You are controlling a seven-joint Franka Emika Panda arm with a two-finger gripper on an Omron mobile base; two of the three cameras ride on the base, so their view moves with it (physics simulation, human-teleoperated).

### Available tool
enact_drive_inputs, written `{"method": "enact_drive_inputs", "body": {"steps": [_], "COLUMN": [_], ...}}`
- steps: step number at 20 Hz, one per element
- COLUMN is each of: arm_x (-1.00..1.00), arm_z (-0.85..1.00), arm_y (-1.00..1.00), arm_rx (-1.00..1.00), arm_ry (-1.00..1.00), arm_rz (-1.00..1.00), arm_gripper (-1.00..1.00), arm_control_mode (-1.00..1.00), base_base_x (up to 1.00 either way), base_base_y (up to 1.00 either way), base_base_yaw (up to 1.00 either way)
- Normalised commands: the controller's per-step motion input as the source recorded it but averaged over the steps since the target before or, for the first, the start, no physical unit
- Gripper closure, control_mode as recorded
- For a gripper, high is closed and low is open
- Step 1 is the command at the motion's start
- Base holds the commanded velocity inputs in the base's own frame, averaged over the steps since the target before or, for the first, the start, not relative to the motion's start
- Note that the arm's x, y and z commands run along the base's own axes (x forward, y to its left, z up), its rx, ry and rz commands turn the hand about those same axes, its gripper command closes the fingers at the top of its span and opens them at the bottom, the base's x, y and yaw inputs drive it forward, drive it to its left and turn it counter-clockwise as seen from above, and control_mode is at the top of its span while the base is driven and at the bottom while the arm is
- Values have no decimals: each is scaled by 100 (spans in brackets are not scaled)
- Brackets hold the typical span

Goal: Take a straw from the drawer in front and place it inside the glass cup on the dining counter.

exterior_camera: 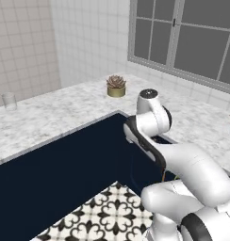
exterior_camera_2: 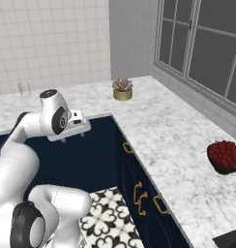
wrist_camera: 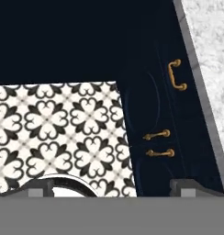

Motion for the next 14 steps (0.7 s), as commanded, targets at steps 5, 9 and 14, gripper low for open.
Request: {"method": "enact_drive_inputs", "body": {"steps": [5,9,14], "arm_x": [49,18,1], "arm_z": [-40,-50,-75], "arm_y": [15,-2,-27], "arm_rx": [-45,-44,-20], "arm_ry": [5,2,0], "arm_rz": [0,0,0], "arm_gripper": [-100,-100,-100], "arm_control_mode": [-100,-100,-100], "base_base_x": [0,0,0], "base_base_y": [0,0,0], "base_base_yaw": [0,0,0]}}
